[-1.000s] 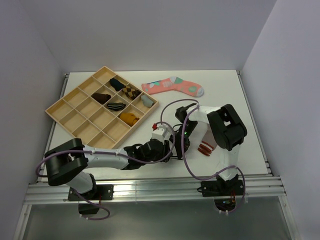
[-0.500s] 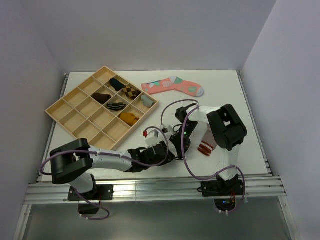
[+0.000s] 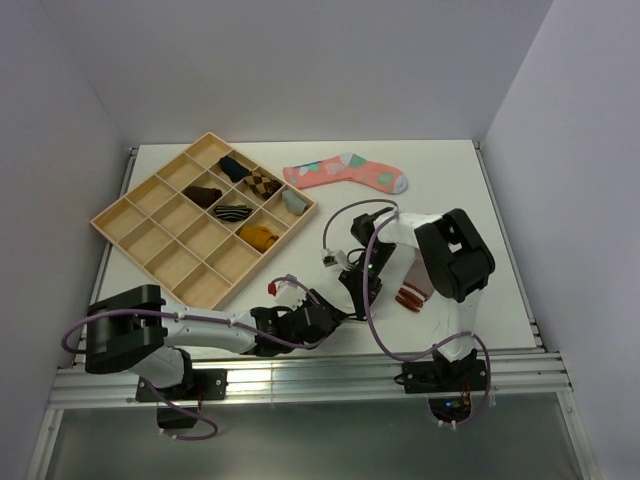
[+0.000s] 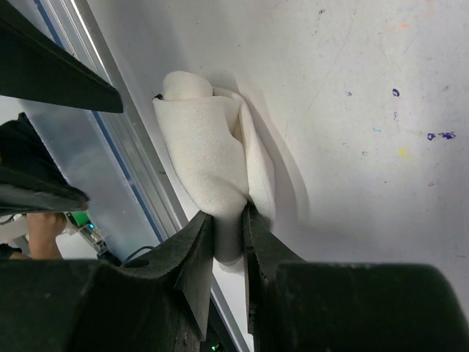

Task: Roll the socks
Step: Pick up the sock at the center of the board.

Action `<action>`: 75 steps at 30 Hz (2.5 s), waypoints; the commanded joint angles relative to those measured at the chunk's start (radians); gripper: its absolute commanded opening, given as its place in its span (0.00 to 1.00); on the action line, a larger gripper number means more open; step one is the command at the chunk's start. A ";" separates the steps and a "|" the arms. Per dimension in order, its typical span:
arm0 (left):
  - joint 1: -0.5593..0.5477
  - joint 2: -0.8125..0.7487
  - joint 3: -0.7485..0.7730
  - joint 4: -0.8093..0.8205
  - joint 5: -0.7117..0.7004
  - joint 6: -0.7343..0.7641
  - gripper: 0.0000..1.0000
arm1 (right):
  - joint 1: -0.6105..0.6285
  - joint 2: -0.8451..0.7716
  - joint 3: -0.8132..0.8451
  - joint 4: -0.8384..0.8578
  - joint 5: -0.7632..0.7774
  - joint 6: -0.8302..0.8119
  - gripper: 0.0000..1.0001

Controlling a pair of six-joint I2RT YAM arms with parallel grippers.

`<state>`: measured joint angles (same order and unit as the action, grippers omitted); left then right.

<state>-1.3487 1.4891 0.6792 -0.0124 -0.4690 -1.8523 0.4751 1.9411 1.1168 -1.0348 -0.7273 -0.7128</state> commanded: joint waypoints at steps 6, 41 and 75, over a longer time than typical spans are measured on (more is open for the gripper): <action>-0.021 0.120 0.042 0.062 -0.092 -0.318 0.55 | -0.006 -0.016 -0.054 0.170 0.160 0.026 0.11; -0.043 0.269 0.157 -0.199 -0.209 -0.725 0.49 | -0.007 -0.044 -0.080 0.206 0.177 0.062 0.10; 0.140 0.303 0.079 -0.121 -0.149 -0.676 0.50 | 0.002 0.058 0.048 0.291 0.105 0.271 0.09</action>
<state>-1.2335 1.7386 0.7891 0.0257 -0.6247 -2.0060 0.4732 1.9530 1.1553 -0.9161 -0.7353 -0.4309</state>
